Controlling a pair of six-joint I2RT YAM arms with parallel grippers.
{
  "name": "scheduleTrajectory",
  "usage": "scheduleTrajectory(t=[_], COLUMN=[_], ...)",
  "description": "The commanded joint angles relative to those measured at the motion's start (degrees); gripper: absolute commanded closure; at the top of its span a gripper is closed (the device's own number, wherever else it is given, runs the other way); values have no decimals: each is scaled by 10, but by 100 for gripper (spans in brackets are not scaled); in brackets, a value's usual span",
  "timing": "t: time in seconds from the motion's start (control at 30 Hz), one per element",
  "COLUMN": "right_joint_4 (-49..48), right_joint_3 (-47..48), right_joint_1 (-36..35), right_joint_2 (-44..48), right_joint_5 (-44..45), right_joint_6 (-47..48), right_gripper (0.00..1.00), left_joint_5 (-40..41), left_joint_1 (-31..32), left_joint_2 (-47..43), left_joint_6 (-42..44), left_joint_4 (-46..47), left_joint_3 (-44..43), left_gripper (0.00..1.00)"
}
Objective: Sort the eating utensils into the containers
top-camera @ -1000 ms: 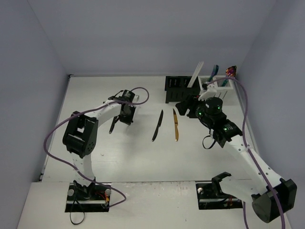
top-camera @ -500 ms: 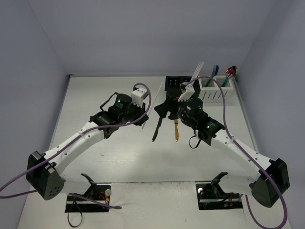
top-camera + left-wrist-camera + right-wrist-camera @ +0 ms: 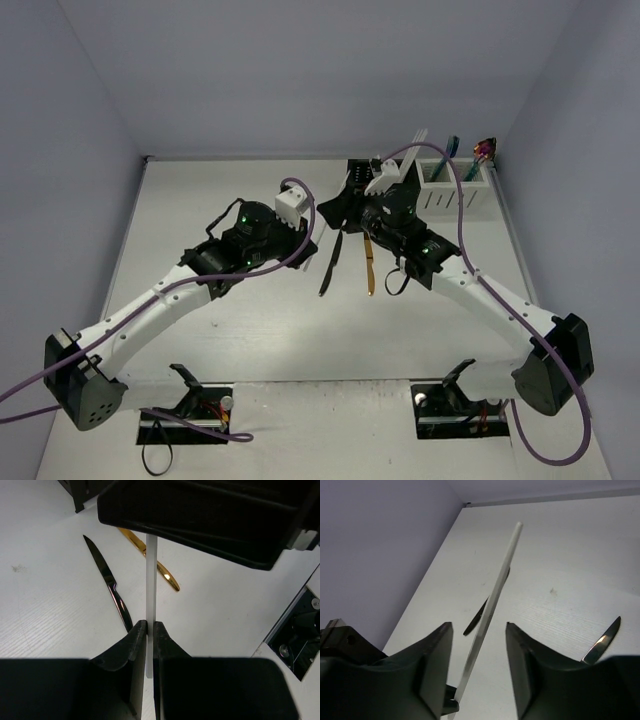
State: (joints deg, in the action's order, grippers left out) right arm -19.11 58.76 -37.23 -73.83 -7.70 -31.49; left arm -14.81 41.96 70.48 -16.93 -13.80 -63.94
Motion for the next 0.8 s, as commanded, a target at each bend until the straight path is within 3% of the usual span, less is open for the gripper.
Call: scheduleTrajectory(t=[0.0, 0.1, 0.2, 0.23, 0.33, 0.4, 0.47, 0.6, 0.77], right_joint_4=[-48, -48, -47, -47, -44, -39, -33, -32, -36], right_joint_3=[25, 25, 26, 26, 34, 40, 47, 77, 154], right_joint_1=[-2, -2, 0, 0, 9, 15, 33, 100, 176], right_joint_2=[-4, -3, -2, -2, -4, -4, -6, -18, -62], right_joint_5=[14, 17, 24, 24, 31, 44, 61, 76, 149], right_joint_6=[-1, 6, 17, 18, 33, 47, 68, 108, 172], right_gripper=[65, 88, 100, 100, 100, 100, 100, 100, 100], left_joint_5=[1, 9, 19, 20, 40, 65, 83, 96, 67], left_joint_1=[4, 4, 4, 3, 2, -1, -10, -63, -190], left_joint_2=[-14, -5, 6, 6, 16, 19, 20, 19, 12], left_joint_6=[2, 1, -2, -2, -6, -10, -17, -42, -32], left_joint_4=[50, 51, 48, 48, 39, 28, 10, -33, -99], left_joint_3=[-2, -2, -2, -2, -3, -4, -6, -15, -35], left_gripper=[100, 100, 95, 94, 59, 42, 31, 25, 24])
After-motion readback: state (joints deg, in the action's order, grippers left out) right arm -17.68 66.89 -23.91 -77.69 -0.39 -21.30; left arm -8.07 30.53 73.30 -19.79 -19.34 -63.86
